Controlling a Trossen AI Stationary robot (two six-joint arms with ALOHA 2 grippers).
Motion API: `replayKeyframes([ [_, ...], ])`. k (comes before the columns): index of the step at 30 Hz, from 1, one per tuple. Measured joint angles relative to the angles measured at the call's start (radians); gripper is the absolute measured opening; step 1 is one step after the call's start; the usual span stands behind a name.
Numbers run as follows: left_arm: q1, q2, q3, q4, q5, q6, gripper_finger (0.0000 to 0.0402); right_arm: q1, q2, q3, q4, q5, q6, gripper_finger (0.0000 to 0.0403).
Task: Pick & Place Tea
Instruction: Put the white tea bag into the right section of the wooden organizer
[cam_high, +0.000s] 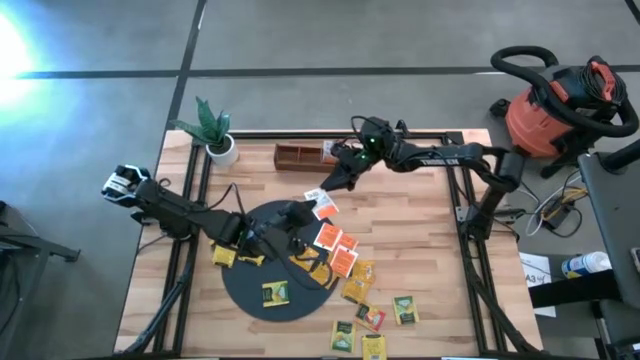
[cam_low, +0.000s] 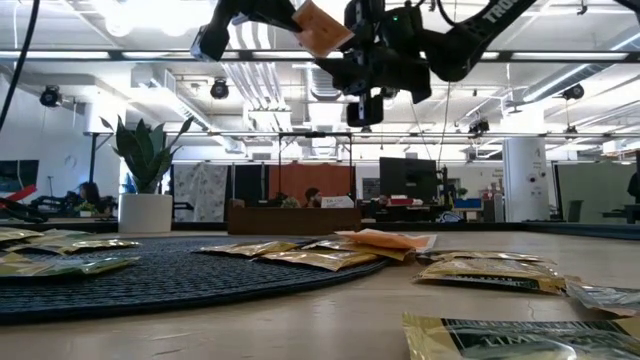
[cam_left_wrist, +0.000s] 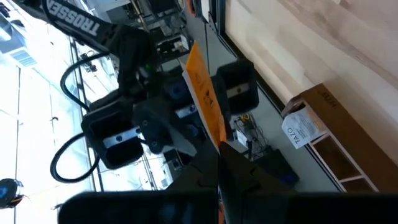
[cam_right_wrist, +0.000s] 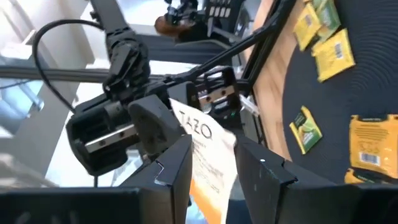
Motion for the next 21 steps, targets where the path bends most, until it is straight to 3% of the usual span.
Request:
replayKeyframes([
  [11,0.000,0.000,-0.002,0.011,-0.005,0.001,0.0000,0.001,0.038,0.011,-0.014,-0.025,-0.015,0.0118],
  [21,0.001,0.005,-0.002,0.020,0.053,-0.020,0.0000,0.000,0.038,0.005,-0.016,-0.035,-0.095,0.0101],
])
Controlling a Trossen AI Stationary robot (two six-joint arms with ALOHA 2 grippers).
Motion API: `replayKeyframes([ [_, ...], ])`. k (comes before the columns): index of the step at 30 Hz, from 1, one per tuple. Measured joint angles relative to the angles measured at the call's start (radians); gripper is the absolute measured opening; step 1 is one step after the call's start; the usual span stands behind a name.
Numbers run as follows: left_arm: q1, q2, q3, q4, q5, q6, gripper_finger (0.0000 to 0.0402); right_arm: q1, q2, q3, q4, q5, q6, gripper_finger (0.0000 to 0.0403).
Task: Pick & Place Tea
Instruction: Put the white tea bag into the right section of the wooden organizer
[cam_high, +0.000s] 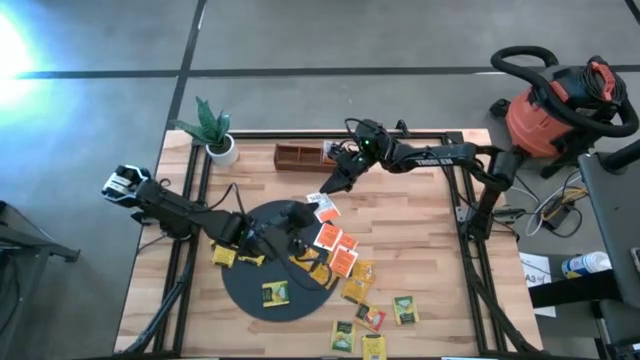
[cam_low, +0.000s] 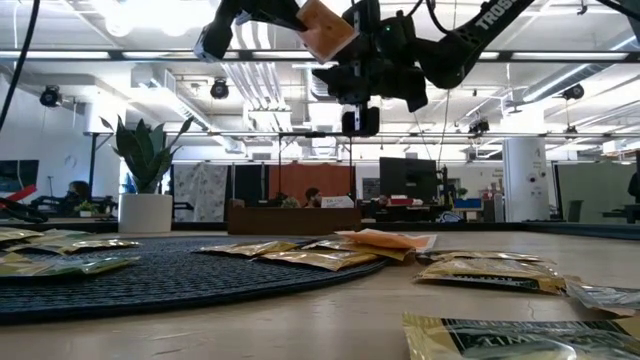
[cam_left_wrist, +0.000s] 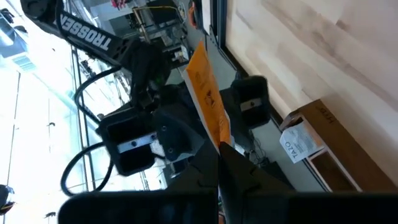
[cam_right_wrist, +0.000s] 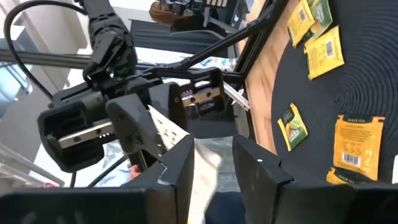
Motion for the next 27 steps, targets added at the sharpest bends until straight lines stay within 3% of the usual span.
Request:
replayKeyframes([
  [8,0.014,0.003,0.000,0.019,0.012,-0.010,0.0000,0.001,-0.001,0.005,0.002,-0.012,-0.003,0.0061],
  [20,0.021,0.004,0.000,0.024,0.020,-0.028,0.0000,0.021,-0.002,0.003,0.004,-0.022,-0.006,0.0094],
  [27,0.026,0.004,0.000,0.022,0.021,-0.038,0.0000,0.028,-0.002,0.002,0.007,-0.028,-0.049,0.0068],
])
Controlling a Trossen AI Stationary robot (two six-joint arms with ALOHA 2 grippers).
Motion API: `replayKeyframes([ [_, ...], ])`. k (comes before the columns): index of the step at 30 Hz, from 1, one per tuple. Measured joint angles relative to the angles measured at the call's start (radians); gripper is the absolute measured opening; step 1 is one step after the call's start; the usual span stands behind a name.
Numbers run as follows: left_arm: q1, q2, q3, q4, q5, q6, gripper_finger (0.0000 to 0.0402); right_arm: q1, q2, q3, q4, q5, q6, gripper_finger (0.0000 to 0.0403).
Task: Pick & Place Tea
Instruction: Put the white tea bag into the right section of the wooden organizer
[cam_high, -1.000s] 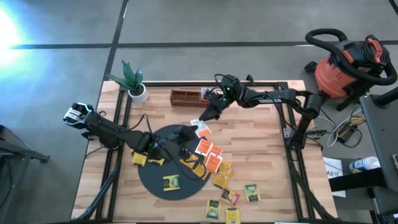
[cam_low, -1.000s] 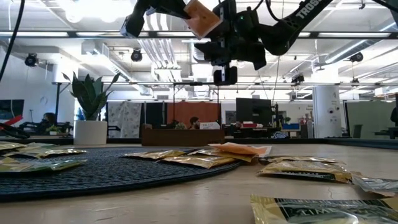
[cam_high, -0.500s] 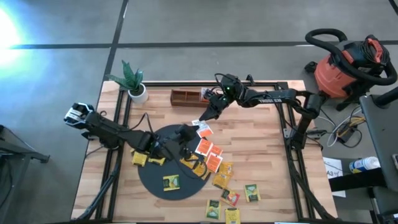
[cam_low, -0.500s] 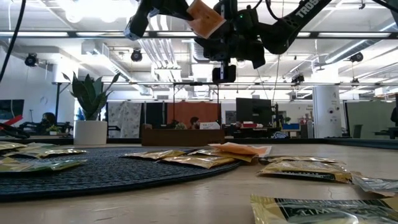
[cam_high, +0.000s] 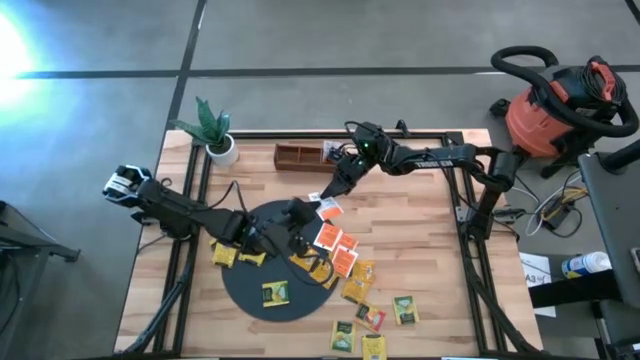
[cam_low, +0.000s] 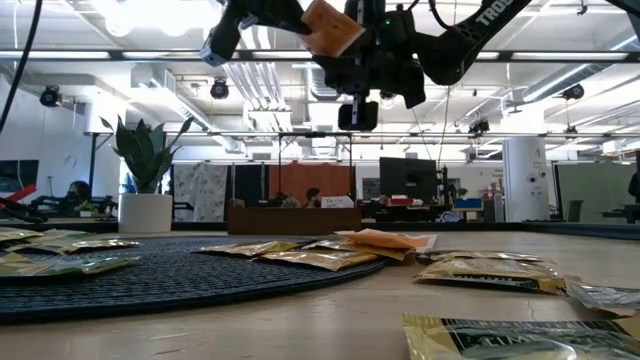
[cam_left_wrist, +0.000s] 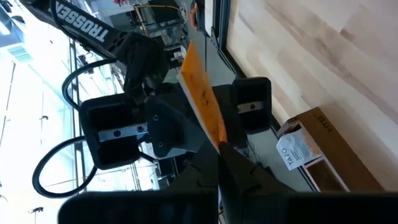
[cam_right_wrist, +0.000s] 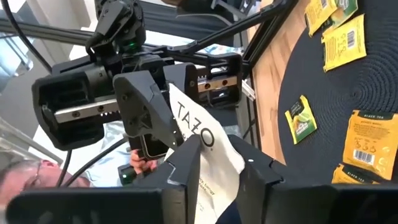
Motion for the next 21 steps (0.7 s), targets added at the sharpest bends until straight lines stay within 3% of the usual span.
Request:
replayKeyframes([
  [12,0.000,0.001,0.000,-0.004,-0.004,-0.120,0.0003,-0.001,-0.001,0.000,0.001,0.024,-0.096,0.0010],
  [17,0.000,0.000,0.000,-0.012,-0.018,-0.227,0.0034,-0.017,-0.001,0.012,-0.002,0.066,-0.134,0.0009],
  [21,0.000,0.000,0.000,-0.016,-0.089,-0.290,0.0066,-0.035,-0.003,0.027,-0.001,0.076,-0.137,0.0009],
])
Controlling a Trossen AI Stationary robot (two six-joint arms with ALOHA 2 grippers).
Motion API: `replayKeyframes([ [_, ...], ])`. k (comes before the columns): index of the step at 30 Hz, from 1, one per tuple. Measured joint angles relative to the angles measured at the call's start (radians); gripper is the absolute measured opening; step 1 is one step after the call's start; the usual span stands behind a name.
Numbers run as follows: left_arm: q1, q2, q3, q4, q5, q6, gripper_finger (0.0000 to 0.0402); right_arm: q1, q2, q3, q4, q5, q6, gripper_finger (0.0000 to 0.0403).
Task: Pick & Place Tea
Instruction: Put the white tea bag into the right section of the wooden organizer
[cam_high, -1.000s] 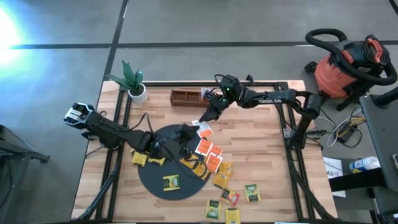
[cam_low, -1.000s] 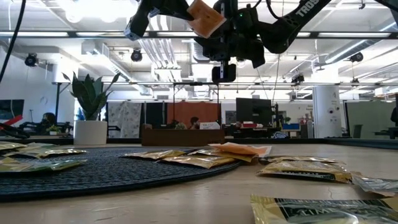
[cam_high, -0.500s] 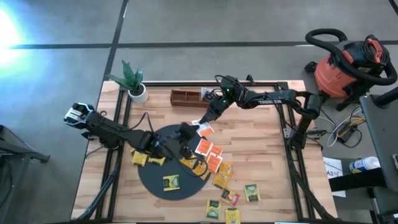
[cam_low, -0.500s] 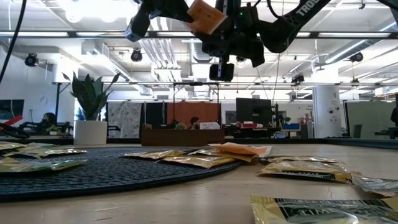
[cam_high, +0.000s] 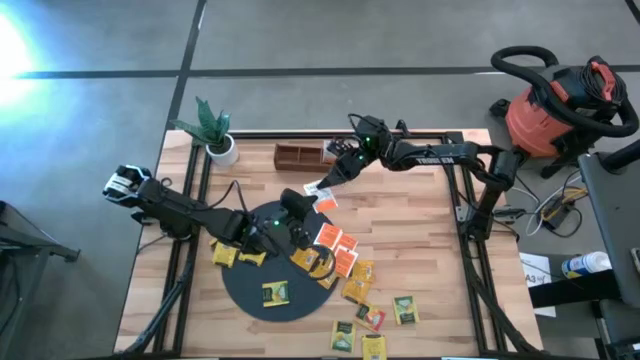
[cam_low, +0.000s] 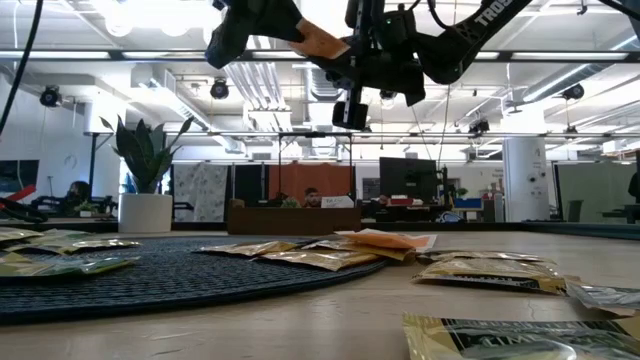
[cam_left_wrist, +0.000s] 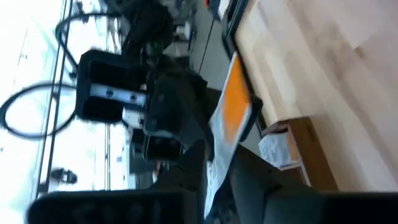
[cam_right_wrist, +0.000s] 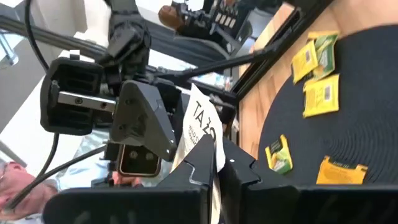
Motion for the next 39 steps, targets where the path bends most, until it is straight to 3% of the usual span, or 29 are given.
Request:
replayKeyframes([
  [5,0.000,-0.003,0.000,-0.005,-0.131,-0.164,0.0093,-0.024,-0.005,0.005,0.000,0.085,-0.020,0.0009],
  [11,0.000,-0.045,-0.003,-0.201,-0.256,-0.755,0.0099,-0.078,-0.006,0.006,-0.084,0.255,-0.145,0.0008],
  [16,0.007,-0.094,-0.005,-0.543,-0.135,-1.357,0.0099,-0.125,-0.006,0.006,-0.258,0.319,-0.295,0.0008],
  [19,0.013,-0.095,-0.027,-0.654,-0.003,-1.578,0.0099,-0.147,-0.006,0.006,-0.338,0.361,-0.406,0.0008],
  [24,0.012,-0.095,-0.102,-0.554,0.149,-1.743,0.0099,-0.188,-0.002,0.006,-0.382,0.437,-0.538,0.0008],
  [32,0.013,-0.095,-0.166,-0.408,0.157,-1.970,0.0099,-0.232,0.008,0.006,-0.376,0.551,-0.768,0.0008],
  [39,0.018,-0.095,-0.166,-0.340,0.144,-1.980,0.0099,-0.237,0.013,0.006,-0.373,0.607,-0.900,0.0008],
])
